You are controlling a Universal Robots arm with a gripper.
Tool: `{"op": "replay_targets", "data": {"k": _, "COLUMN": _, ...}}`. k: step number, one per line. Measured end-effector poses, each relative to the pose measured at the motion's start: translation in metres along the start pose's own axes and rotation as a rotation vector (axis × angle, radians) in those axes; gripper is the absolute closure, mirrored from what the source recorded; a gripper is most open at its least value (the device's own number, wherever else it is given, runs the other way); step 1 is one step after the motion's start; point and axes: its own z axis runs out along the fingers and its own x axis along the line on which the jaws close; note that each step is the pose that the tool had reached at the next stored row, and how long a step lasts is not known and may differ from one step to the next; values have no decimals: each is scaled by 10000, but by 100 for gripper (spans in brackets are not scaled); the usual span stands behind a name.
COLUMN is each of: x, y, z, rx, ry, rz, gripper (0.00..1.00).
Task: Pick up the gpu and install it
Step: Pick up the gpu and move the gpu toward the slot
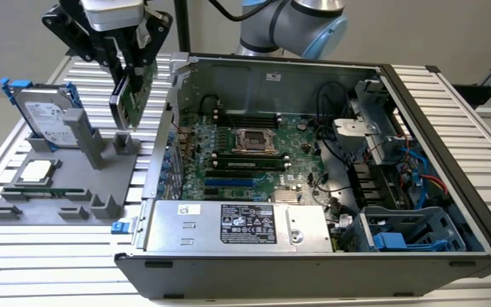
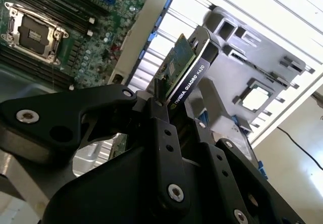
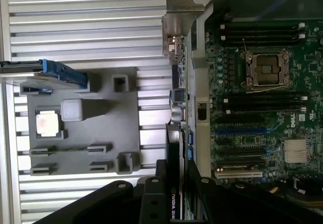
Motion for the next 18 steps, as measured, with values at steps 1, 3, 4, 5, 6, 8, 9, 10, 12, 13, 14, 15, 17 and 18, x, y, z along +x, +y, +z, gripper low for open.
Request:
{"op": "replay_targets", "data": {"k": 1, "x": -10, "y": 2, "z": 0, "rx": 0, "ry": 0, "rz": 0, "gripper": 100}}
{"op": "replay_targets", "data": {"k": 3, "x": -30, "y": 6, "z": 1, "rx": 0, "ry": 0, "rz": 0, "gripper": 100}}
{"op": "replay_targets", "data": {"k": 4, "x": -40, "y": 9, "z": 1, "rx": 0, "ry": 1, "rz": 1, "gripper": 100}}
{"op": "replay_targets", "data": {"k": 5, "x": -50, "y": 11, "z": 1, "rx": 1, "ry": 1, "rz": 0, "gripper": 100}}
{"op": "replay_targets", "data": {"k": 6, "x": -61, "y": 12, "z": 1, "rx": 0, "ry": 1, "rz": 0, "gripper": 100}}
{"op": "replay_targets", "data": {"k": 8, "x": -81, "y": 16, "z": 2, "rx": 0, "ry": 0, "rz": 0, "gripper": 100}}
{"op": "replay_targets", "data": {"k": 9, "x": -91, "y": 18, "z": 3, "rx": -1, "ry": 0, "rz": 0, "gripper": 100}}
{"op": "replay_targets", "data": {"k": 10, "x": -103, "y": 20, "z": 2, "rx": 0, "ry": 1, "rz": 0, "gripper": 100}}
{"op": "replay_targets", "data": {"k": 12, "x": -124, "y": 23, "z": 3, "rx": 0, "ry": 1, "rz": 0, "gripper": 100}}
{"op": "replay_targets", "data": {"k": 13, "x": -135, "y": 25, "z": 3, "rx": 1, "ry": 2, "rz": 0, "gripper": 100}}
{"op": "replay_targets", "data": {"k": 14, "x": -147, "y": 27, "z": 4, "rx": 0, "ry": 2, "rz": 0, "gripper": 100}}
{"op": "replay_targets", "data": {"k": 15, "x": -158, "y": 29, "z": 4, "rx": 0, "ry": 2, "rz": 0, "gripper": 100}}
{"op": "replay_targets", "data": {"k": 17, "x": -180, "y": 32, "z": 5, "rx": 0, "ry": 3, "rz": 0, "gripper": 100}}
{"op": "replay_targets", "data": {"k": 18, "x": -191, "y": 34, "z": 5, "rx": 0, "ry": 4, "rz": 1, "gripper": 100}}
